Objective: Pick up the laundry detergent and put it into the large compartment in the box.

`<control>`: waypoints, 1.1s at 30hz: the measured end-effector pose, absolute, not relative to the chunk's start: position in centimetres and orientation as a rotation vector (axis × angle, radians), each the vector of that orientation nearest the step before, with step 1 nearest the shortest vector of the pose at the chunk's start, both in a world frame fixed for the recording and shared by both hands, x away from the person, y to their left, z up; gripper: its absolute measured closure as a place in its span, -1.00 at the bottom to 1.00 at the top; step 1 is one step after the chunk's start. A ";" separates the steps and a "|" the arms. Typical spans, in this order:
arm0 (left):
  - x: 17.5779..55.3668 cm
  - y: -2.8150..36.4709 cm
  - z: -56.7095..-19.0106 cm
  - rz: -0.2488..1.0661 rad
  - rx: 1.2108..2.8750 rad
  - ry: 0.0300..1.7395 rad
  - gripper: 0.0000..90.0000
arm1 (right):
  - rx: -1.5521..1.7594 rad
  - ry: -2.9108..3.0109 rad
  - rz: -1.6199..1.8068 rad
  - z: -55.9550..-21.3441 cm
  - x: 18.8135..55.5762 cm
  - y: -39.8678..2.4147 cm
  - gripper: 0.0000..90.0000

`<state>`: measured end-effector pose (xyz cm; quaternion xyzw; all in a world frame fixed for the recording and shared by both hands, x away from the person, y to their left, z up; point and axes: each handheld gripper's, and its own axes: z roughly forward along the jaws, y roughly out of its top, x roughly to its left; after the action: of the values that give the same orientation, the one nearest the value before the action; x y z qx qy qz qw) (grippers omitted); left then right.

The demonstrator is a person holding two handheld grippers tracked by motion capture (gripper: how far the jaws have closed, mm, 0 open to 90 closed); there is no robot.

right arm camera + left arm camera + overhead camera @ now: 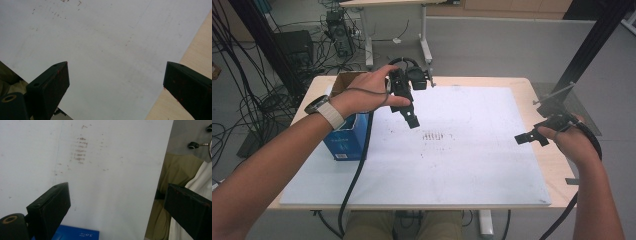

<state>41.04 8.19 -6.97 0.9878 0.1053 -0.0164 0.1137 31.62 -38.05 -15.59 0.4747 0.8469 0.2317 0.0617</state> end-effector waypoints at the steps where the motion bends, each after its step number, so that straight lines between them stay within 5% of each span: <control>1: 41.0 8.2 -7.1 -0.050 2.896 0.306 -0.85 | 1.436 2.560 0.701 -15.6 31.6 -38.1 -0.86; 33: 40.7 7.9 -8.6 -0.061 2.904 0.261 -0.89 | 1.447 2.560 0.693 -15.9 31.5 -38.2 -0.86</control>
<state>40.74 7.90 -8.60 0.9895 0.0889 -0.0208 0.1124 31.52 -38.23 -15.91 0.4782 0.8457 0.2290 0.0602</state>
